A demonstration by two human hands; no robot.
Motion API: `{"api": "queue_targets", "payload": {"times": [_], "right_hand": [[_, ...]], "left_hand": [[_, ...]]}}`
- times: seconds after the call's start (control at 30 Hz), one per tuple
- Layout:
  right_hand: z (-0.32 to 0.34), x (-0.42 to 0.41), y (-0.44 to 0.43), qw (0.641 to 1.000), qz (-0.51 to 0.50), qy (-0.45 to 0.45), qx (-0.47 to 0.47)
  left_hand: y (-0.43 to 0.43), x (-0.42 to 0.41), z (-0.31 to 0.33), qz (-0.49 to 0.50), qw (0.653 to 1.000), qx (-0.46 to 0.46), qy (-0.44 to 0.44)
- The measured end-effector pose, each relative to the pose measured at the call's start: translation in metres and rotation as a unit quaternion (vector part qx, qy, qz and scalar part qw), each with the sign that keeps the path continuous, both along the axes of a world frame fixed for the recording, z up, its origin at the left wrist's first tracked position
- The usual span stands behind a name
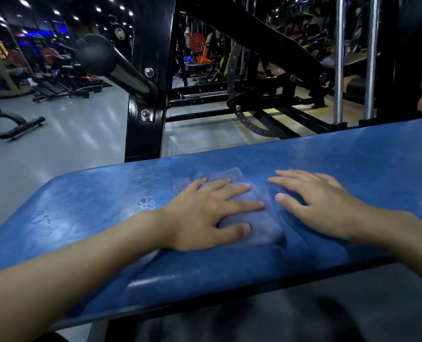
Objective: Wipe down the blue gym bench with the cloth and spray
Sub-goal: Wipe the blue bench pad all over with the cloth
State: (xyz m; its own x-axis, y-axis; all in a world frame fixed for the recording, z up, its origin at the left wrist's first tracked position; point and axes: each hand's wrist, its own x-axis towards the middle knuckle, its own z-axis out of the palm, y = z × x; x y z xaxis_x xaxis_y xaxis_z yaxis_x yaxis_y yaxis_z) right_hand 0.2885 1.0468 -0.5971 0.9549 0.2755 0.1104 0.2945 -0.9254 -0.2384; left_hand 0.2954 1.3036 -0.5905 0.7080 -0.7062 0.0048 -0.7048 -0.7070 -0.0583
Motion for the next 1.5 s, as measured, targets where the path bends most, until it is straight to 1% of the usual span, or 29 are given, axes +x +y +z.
{"api": "queue_targets", "payload": {"times": [0.07, 0.13, 0.23, 0.27, 0.33, 0.4, 0.47, 0.53, 0.6, 0.67, 0.7, 0.8, 0.9, 0.97, 1.03, 1.1, 1.17, 1.27, 1.33, 1.43, 1.5], "right_hand": [[-0.004, -0.004, 0.007, 1.000, 0.005, 0.017, -0.011], [-0.007, -0.006, 0.010, 0.999, 0.002, 0.027, -0.026], [-0.006, -0.008, 0.012, 0.999, -0.003, 0.026, -0.033], [-0.006, -0.007, 0.012, 0.999, -0.003, 0.025, -0.035], [-0.006, -0.007, 0.012, 0.999, -0.005, 0.025, -0.040], [-0.007, -0.007, 0.012, 0.999, -0.004, 0.022, -0.041], [-0.006, -0.007, 0.012, 0.999, -0.004, 0.021, -0.038], [-0.006, -0.007, 0.012, 0.999, -0.004, 0.024, -0.036], [-0.006, -0.005, 0.012, 0.999, -0.007, 0.025, -0.025], [-0.003, -0.003, 0.013, 1.000, -0.017, 0.019, -0.008], [-0.002, -0.002, 0.014, 1.000, -0.022, 0.011, 0.001], [0.001, -0.003, 0.024, 1.000, -0.022, 0.001, 0.012], [-0.004, -0.009, 0.036, 1.000, -0.006, 0.014, -0.012], [-0.006, -0.013, 0.040, 0.999, -0.007, 0.021, -0.024], [-0.005, -0.016, 0.041, 1.000, -0.011, 0.019, -0.023], [-0.005, -0.016, 0.041, 1.000, -0.011, 0.012, -0.023], [-0.004, -0.014, 0.042, 0.999, -0.014, 0.008, -0.029], [-0.006, -0.015, 0.043, 0.999, -0.012, 0.008, -0.031], [-0.006, -0.014, 0.043, 0.999, -0.012, 0.004, -0.031], [-0.006, -0.013, 0.042, 1.000, -0.014, 0.008, -0.023], [-0.005, -0.012, 0.042, 1.000, -0.021, 0.011, -0.008]], "left_hand": [[0.015, 0.030, -0.003, 0.045, 0.999, -0.003, 0.003], [0.040, 0.066, -0.004, 0.113, 0.993, -0.021, 0.002], [0.076, 0.106, 0.000, 0.245, 0.969, -0.032, -0.002], [0.082, 0.112, 0.000, 0.272, 0.962, -0.031, -0.002], [0.082, 0.113, -0.002, 0.285, 0.958, -0.028, 0.002], [0.073, 0.100, -0.002, 0.275, 0.961, -0.020, 0.012], [0.059, 0.076, -0.001, 0.243, 0.970, -0.014, 0.011], [0.042, 0.040, -0.001, 0.164, 0.986, 0.005, -0.007], [0.025, -0.002, -0.004, 0.059, 0.998, 0.012, -0.016], [0.017, -0.031, -0.004, -0.021, 1.000, 0.010, -0.004], [0.017, -0.035, -0.003, -0.037, 0.999, 0.005, 0.002], [0.026, -0.018, 0.001, -0.032, 0.999, -0.012, 0.004], [0.039, 0.021, -0.002, 0.013, 1.000, -0.003, -0.003], [0.061, 0.056, -0.004, 0.064, 0.997, -0.035, -0.006], [0.092, 0.091, -0.002, 0.147, 0.987, -0.064, -0.009], [0.118, 0.112, -0.001, 0.234, 0.971, -0.049, -0.015], [0.124, 0.118, -0.003, 0.266, 0.963, -0.037, -0.021], [0.104, 0.099, -0.003, 0.250, 0.968, -0.031, -0.003], [0.087, 0.073, -0.003, 0.204, 0.979, -0.014, -0.001], [0.058, 0.009, -0.005, 0.063, 0.998, 0.010, -0.029], [0.047, -0.030, -0.006, -0.019, 1.000, 0.005, -0.017]]}}
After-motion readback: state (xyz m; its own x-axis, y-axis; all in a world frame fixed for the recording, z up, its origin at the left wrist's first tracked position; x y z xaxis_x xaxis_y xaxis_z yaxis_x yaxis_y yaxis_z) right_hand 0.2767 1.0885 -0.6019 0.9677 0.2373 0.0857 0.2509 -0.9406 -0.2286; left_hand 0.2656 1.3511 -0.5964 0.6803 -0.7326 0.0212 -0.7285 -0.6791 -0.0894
